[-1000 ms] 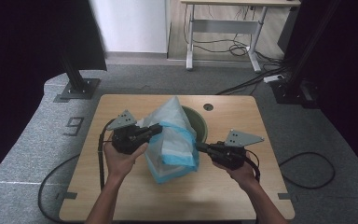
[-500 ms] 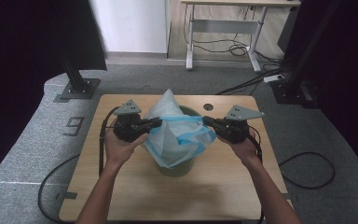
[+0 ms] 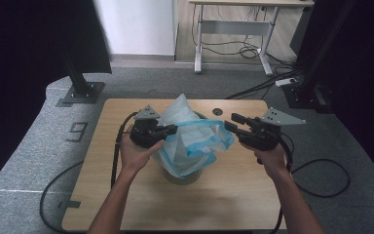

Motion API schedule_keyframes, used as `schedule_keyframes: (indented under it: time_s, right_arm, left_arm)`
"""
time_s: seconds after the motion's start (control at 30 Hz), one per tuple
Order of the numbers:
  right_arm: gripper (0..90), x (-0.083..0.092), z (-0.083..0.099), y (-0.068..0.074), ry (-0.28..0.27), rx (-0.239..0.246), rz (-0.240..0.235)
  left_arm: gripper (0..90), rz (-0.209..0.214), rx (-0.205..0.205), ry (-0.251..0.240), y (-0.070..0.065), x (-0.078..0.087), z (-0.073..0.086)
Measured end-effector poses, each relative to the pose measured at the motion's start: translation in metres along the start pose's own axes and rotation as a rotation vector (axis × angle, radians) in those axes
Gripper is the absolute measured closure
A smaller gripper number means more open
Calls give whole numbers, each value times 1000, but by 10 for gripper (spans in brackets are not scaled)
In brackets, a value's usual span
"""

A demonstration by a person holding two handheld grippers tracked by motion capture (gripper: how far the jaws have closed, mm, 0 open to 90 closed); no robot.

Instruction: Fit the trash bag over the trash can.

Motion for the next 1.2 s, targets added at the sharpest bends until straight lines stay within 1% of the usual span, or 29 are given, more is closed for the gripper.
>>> schedule_keyframes:
  time_s: [0.07,0.13,0.23,0.4,0.53,0.63,0.7,0.8,0.87,0.9,0.97,1.03,1.1,1.2]
  right_arm:
    - [559,6,1,1,-6,-7,-10]
    - [552,10,3,5,-6,-10,-29]
    - [535,16,5,15,-16,-16,-74]
    - [515,26,13,32,-21,-23,-117]
    - [510,27,18,41,-11,-20,-134]
    - [515,20,21,44,6,-11,-134]
    - [570,14,22,45,15,-4,-132]
    - [766,7,26,48,38,21,-142]
    - [866,3,30,49,57,38,-142]
    - [884,2,32,49,64,45,-140]
    - [887,1,37,48,87,53,-132]
    - [888,2,42,47,99,57,-136]
    - [888,3,47,46,111,75,-132]
    - [888,8,57,44,135,88,-130]
  left_arm:
    - [900,-1,2,0,-1,-1,-1]
    - [900,-1,4,1,-2,-1,-1]
    - [900,-5,6,4,-2,-2,-2]
    - [900,-5,13,8,-1,-4,-2]
    - [900,-1,17,10,0,-6,-2]
    - [900,4,18,8,-1,-6,-2]
    - [900,6,18,6,-1,-5,-2]
    - [900,11,27,-6,2,-2,-2]
    - [900,9,34,-20,5,1,-2]
    - [900,9,40,-30,7,2,-2]
    - [900,8,52,-45,12,5,-2]
    - [900,9,66,-65,17,9,-1]
    - [900,8,81,-91,22,15,-1]
    - [900,17,109,-128,31,27,1]
Point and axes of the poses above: each handheld gripper's, and its own axes: x roughly backward along the jaws, z roughly out of its underside, y roughly to its left, the point moved 3 cm from there along -x, roughly forward along the jaws, and after that the axes turned 9 degrees about x, right-handed, at the moved point
